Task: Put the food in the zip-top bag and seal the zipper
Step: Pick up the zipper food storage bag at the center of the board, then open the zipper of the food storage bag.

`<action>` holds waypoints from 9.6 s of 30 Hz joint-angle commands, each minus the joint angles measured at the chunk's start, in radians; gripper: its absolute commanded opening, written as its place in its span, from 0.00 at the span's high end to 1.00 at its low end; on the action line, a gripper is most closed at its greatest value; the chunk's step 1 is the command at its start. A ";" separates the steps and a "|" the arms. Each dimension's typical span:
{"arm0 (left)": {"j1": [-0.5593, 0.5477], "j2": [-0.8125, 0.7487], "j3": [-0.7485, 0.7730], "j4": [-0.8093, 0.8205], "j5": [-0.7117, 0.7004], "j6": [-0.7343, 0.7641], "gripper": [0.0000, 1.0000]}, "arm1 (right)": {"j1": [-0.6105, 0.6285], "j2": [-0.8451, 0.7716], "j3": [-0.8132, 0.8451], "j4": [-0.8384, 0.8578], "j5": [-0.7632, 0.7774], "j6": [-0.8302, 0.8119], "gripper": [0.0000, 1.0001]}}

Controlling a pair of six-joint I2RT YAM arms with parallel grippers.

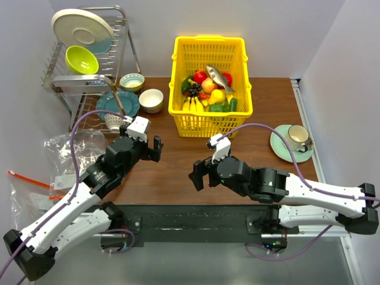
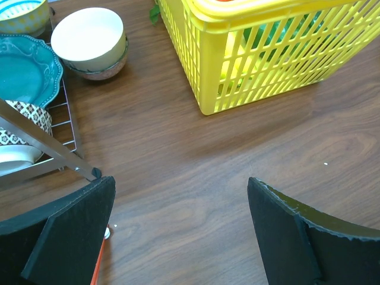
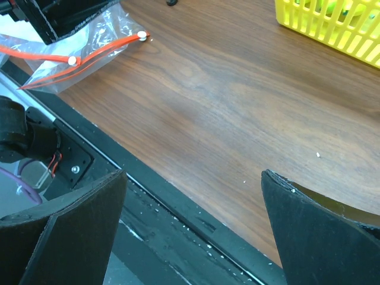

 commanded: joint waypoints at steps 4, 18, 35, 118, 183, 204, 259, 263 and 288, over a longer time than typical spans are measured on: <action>0.000 0.007 0.017 0.015 -0.042 0.015 0.03 | 0.000 -0.031 -0.009 0.016 0.054 -0.008 0.01; 0.002 0.122 0.199 -0.447 -0.581 -0.414 0.05 | 0.002 -0.145 -0.047 -0.044 0.045 0.013 0.01; 0.267 0.452 0.143 -0.563 -0.650 -0.682 0.25 | 0.000 -0.311 -0.047 -0.079 -0.044 -0.017 0.02; 0.418 -0.021 0.251 -0.207 0.536 -1.124 1.00 | 0.002 0.024 -0.189 0.649 -0.193 -0.304 0.22; 0.418 -0.120 0.233 -0.232 0.639 -1.220 1.00 | 0.000 0.354 -0.114 0.888 -0.059 -0.488 0.80; 0.200 0.220 0.248 -0.103 0.656 -0.552 0.00 | -0.001 0.245 0.192 -0.110 -0.007 0.235 1.00; 0.162 -0.039 0.344 -0.376 0.608 -0.076 0.30 | -0.169 0.482 0.556 -0.086 -0.305 0.498 1.00; 0.162 -0.035 0.330 -0.367 0.613 -0.071 0.31 | -0.170 0.486 0.556 -0.083 -0.303 0.503 1.00; 0.162 0.051 0.385 -0.432 0.476 0.027 1.00 | -0.207 0.467 0.429 -0.026 -0.320 0.496 1.00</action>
